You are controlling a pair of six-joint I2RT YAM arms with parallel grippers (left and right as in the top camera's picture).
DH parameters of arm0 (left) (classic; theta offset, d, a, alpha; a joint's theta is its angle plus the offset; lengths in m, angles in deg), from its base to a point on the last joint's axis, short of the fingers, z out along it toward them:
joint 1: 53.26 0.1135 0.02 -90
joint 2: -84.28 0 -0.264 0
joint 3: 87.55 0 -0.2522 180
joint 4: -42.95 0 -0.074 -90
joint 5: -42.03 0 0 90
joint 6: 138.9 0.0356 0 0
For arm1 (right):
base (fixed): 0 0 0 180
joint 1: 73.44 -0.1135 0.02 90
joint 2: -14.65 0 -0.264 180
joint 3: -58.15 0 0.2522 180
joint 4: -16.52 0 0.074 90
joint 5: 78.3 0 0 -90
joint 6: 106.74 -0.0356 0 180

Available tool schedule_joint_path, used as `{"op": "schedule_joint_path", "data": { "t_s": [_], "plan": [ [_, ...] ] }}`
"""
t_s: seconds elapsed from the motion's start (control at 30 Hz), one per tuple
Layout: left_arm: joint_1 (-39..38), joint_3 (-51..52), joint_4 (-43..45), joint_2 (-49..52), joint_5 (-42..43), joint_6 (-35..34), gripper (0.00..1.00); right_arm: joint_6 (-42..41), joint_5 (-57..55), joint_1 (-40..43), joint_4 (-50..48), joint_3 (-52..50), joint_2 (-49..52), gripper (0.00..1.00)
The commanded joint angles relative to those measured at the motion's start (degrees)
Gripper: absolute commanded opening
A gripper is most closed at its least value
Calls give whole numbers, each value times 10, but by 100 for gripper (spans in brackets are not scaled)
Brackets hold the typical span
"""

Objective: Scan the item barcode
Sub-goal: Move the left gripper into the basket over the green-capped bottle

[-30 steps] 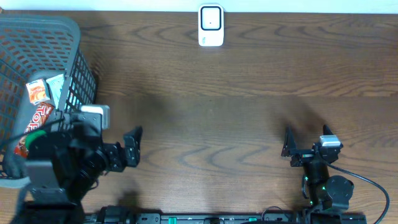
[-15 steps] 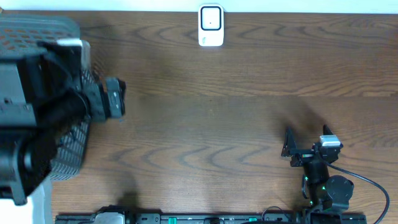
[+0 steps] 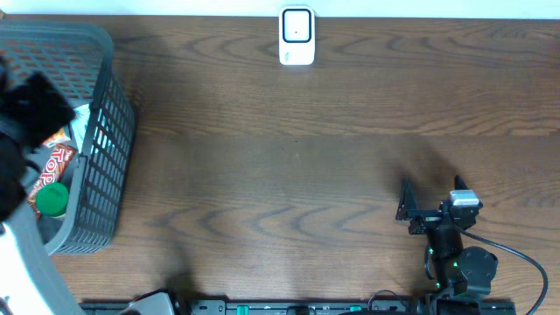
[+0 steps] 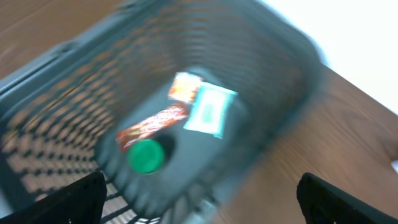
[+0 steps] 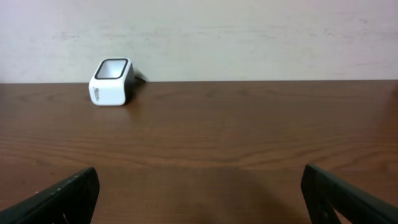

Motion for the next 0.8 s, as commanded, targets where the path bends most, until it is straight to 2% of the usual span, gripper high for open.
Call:
{"op": "schedule_joint_path", "data": {
  "t_s": [0.0,0.17,0.37,0.77],
  "plan": [
    [75,-8,-1,37,-23,-72,98,-3,-1,-3,2,-1,-1,99],
    [143,-6,-23,97,-6,-98,98,-3,-1,-3,2,-1,-1,99],
    [169,47,-45,154,-4,-136,98,-3,-1,-3,2,-1,-1,99],
    [184,296,87,167,-4,-161,98,-3,-1,-3,2,-1,-1,99]
  ]
}}
